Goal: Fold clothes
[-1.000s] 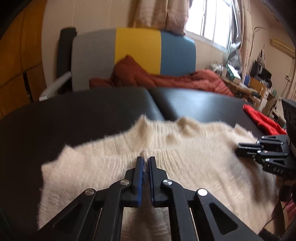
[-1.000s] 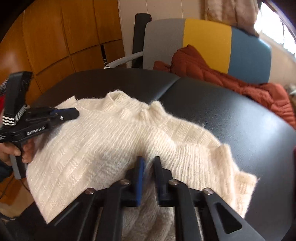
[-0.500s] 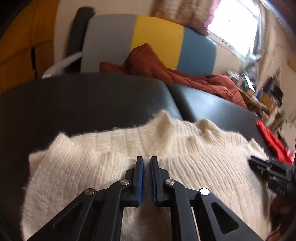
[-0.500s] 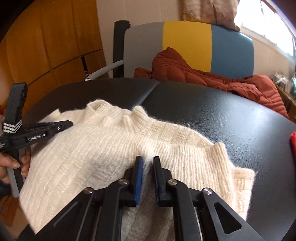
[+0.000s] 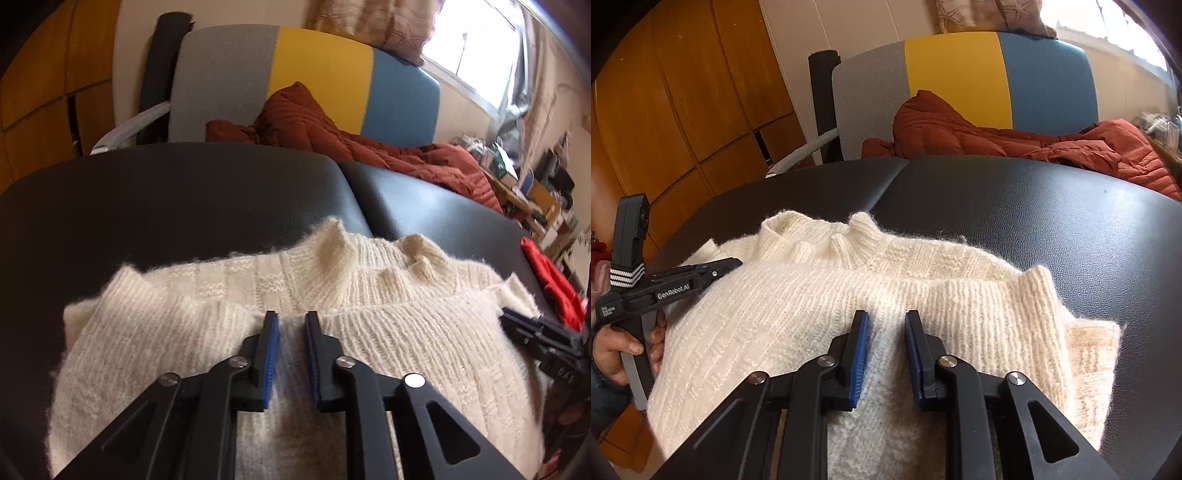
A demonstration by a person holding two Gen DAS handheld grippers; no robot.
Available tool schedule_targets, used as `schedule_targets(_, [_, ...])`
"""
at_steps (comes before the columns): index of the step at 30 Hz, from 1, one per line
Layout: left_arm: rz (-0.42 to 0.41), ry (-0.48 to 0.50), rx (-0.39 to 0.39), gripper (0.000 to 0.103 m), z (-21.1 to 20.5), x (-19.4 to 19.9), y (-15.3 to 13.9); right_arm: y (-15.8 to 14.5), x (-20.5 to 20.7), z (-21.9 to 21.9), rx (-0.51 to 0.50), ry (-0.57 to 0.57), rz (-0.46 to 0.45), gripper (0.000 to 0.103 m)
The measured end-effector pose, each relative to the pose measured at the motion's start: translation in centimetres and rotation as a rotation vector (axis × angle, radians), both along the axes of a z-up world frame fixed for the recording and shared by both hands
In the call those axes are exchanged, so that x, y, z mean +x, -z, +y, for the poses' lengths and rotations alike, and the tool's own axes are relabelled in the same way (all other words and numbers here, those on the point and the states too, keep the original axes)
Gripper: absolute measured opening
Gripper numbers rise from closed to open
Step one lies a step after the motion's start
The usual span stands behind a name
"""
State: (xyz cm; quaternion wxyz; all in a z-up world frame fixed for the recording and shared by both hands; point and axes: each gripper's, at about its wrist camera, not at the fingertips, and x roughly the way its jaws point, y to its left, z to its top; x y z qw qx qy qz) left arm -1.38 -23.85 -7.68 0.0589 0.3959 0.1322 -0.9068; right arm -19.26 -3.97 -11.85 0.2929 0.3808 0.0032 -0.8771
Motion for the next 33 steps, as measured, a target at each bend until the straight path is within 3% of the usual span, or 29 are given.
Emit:
schedule_targets(4, [0.023, -0.025, 0.003, 0.022, 0.2, 1.7, -0.9, 0.0, -0.1, 0.1, -0.003, 0.000, 0.000, 0.021])
schedule_targets(14, [0.033, -0.072, -0.104, 0.025, 0.3, 7.5, -1.3, 0.0, 0.0, -0.1, 0.006, 0.001, 0.009, 0.022])
schedule_targets(17, [0.040, -0.102, -0.073, 0.034, -0.4, 9.7, -0.3, -0.2, 0.3, -0.2, 0.022, 0.003, 0.018, 0.023])
schedule_targets(19, [0.064, -0.107, -0.021, 0.035, -1.0, 11.2, 0.5, -0.3, 0.8, -0.4, 0.048, 0.001, 0.035, 0.025])
schedule_targets(25, [0.077, -0.120, 0.011, 0.034, -1.0, 12.9, 1.0, -0.4, 2.3, -1.0, 0.125, -0.006, 0.095, 0.026])
schedule_targets(29, [0.070, -0.131, 0.027, 0.034, -1.0, 13.1, 0.9, -0.4, 2.4, -0.8, 0.128, -0.009, 0.102, 0.027])
schedule_targets(33, [0.075, -0.140, 0.046, 0.034, -1.0, 13.6, 0.5, -0.2, 1.9, 0.0, 0.068, -0.015, 0.073, 0.028])
